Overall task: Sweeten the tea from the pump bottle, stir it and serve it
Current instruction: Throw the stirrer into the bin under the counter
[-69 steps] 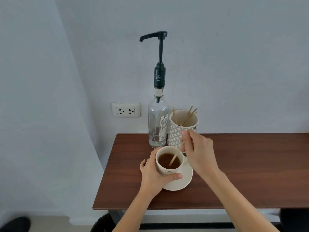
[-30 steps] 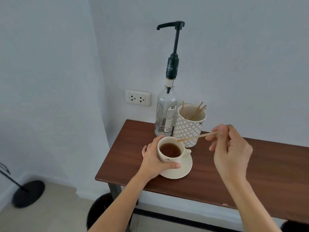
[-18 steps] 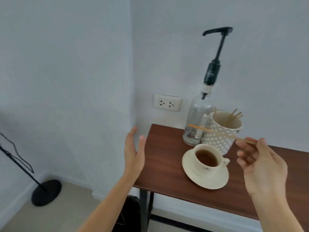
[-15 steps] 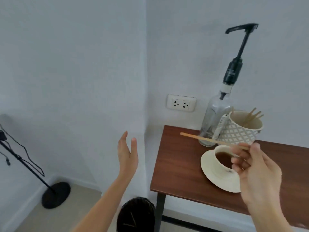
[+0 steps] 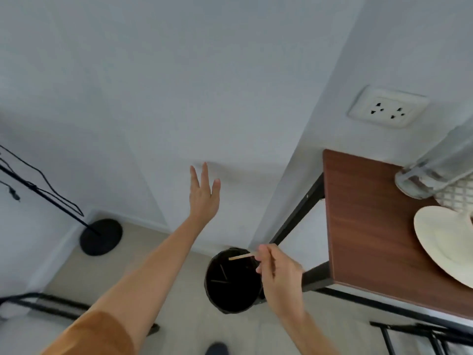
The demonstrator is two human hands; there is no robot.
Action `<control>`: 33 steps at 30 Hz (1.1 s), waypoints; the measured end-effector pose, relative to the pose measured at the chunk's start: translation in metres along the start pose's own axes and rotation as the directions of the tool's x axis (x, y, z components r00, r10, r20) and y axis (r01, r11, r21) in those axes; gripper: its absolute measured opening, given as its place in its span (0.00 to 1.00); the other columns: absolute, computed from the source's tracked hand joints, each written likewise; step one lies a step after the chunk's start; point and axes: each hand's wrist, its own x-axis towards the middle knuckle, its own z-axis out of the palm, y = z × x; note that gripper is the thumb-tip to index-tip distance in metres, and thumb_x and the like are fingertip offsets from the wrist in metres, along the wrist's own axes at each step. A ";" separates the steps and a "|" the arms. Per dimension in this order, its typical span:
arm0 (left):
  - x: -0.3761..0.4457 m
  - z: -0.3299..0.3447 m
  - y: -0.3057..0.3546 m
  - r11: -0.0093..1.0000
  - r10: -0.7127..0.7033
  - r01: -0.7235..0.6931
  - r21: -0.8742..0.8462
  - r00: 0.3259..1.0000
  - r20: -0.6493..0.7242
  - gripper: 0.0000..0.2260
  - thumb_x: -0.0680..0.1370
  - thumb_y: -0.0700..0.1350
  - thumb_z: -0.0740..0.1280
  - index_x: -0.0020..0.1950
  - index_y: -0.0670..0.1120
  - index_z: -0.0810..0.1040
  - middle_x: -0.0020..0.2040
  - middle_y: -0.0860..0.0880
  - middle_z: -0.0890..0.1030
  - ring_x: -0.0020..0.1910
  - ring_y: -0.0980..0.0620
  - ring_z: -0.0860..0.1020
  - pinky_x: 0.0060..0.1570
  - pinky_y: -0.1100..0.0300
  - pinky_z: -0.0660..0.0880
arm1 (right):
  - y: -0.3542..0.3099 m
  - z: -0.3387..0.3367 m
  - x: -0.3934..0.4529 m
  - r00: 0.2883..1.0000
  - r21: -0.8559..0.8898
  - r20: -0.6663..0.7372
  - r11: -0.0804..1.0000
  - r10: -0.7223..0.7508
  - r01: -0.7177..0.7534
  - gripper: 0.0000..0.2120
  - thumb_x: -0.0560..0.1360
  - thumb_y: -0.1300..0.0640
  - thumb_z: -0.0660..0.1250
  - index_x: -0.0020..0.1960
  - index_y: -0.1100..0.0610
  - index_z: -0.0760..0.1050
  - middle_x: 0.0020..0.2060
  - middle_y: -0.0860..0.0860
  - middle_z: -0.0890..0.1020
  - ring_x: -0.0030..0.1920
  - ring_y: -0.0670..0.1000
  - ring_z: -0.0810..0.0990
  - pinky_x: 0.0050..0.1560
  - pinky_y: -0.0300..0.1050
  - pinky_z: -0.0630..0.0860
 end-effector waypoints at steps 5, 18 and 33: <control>0.009 0.006 -0.019 0.999 0.046 -0.046 -0.003 0.997 0.054 0.27 0.86 0.51 0.54 0.82 0.51 0.47 0.82 0.42 0.41 0.81 0.42 0.48 0.77 0.41 0.55 | 0.052 0.047 0.019 0.951 -0.162 0.187 0.962 0.246 -0.217 0.10 0.83 0.53 0.59 0.56 0.55 0.78 0.34 0.53 0.82 0.36 0.53 0.83 0.41 0.53 0.82; -0.020 -0.007 0.026 0.983 0.065 -0.054 -0.176 0.996 0.062 0.28 0.84 0.56 0.53 0.82 0.51 0.48 0.83 0.49 0.46 0.81 0.54 0.47 0.75 0.59 0.52 | -0.037 -0.028 0.003 0.982 -0.083 -0.119 0.987 -0.144 0.135 0.04 0.78 0.61 0.68 0.48 0.58 0.82 0.36 0.46 0.84 0.36 0.44 0.84 0.38 0.36 0.80; -0.155 0.106 0.234 0.851 0.523 -0.390 -0.352 0.687 0.505 0.38 0.72 0.66 0.63 0.79 0.58 0.57 0.75 0.64 0.61 0.68 0.79 0.58 0.72 0.61 0.63 | 0.035 -0.296 -0.012 0.635 0.033 -0.747 0.966 0.195 -0.258 0.11 0.83 0.48 0.57 0.60 0.47 0.75 0.53 0.44 0.80 0.48 0.39 0.78 0.45 0.31 0.68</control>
